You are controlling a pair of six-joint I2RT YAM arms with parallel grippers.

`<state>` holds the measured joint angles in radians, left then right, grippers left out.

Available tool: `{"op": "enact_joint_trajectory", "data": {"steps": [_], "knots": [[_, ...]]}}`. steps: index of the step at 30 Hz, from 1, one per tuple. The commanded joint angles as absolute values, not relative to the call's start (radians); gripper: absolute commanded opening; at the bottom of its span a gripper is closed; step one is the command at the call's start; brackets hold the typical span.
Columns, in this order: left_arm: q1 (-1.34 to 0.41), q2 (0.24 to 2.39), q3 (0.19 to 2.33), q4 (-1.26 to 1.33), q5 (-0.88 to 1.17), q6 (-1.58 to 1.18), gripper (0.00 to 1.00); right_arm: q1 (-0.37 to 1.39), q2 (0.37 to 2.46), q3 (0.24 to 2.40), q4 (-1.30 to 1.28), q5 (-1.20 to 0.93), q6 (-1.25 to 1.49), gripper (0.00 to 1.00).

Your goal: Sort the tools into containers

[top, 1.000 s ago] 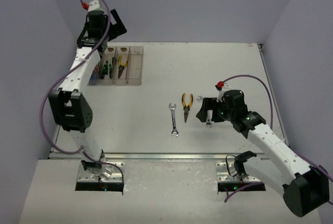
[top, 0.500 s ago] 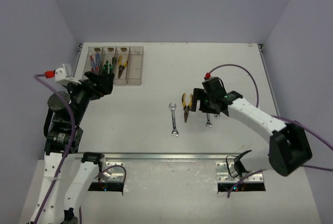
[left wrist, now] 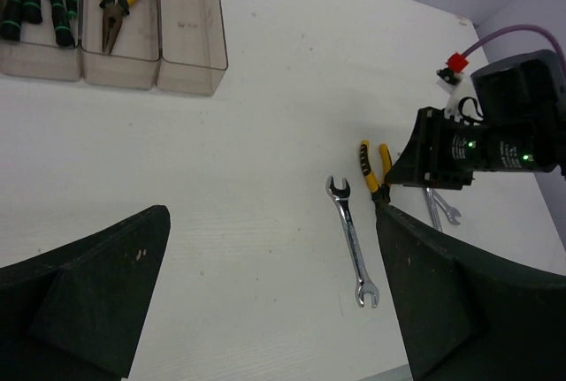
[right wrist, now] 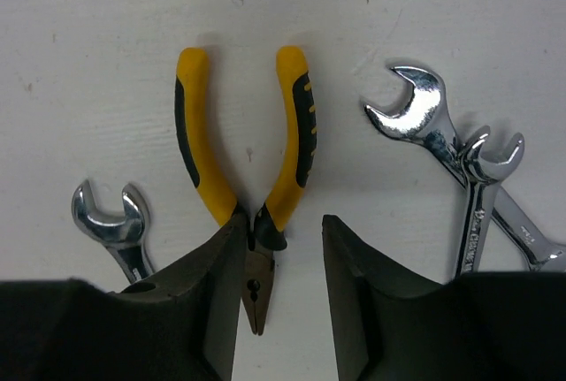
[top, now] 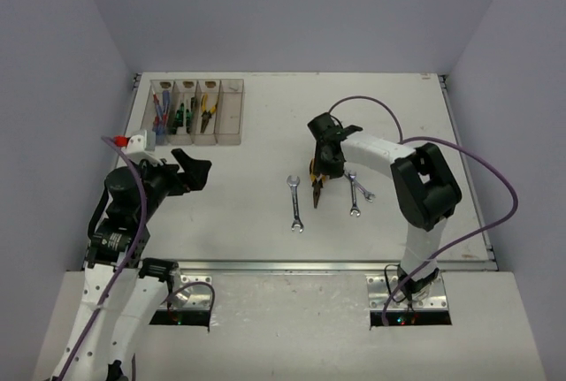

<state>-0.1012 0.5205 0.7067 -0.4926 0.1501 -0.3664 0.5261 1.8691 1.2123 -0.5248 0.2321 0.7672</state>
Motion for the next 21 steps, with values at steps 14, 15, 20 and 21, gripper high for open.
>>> {"op": "enact_joint_trajectory", "data": {"steps": [14,15,20,21], "knots": [[-0.127,0.527,0.715,-0.433,0.161,-0.348,1.0,0.499,1.975,1.207,-0.488,0.194,0.9,0.0],[-0.127,0.543,0.721,-0.433,0.182,-0.346,1.0,0.5,1.939,1.201,-0.479,0.185,0.905,0.0],[-0.127,0.593,0.734,-0.408,0.291,-0.367,1.0,0.498,1.759,1.149,-0.414,0.129,0.923,0.0],[-0.127,0.599,0.724,-0.387,0.315,-0.381,1.0,0.499,1.753,1.134,-0.399,0.127,0.926,0.0]]}}
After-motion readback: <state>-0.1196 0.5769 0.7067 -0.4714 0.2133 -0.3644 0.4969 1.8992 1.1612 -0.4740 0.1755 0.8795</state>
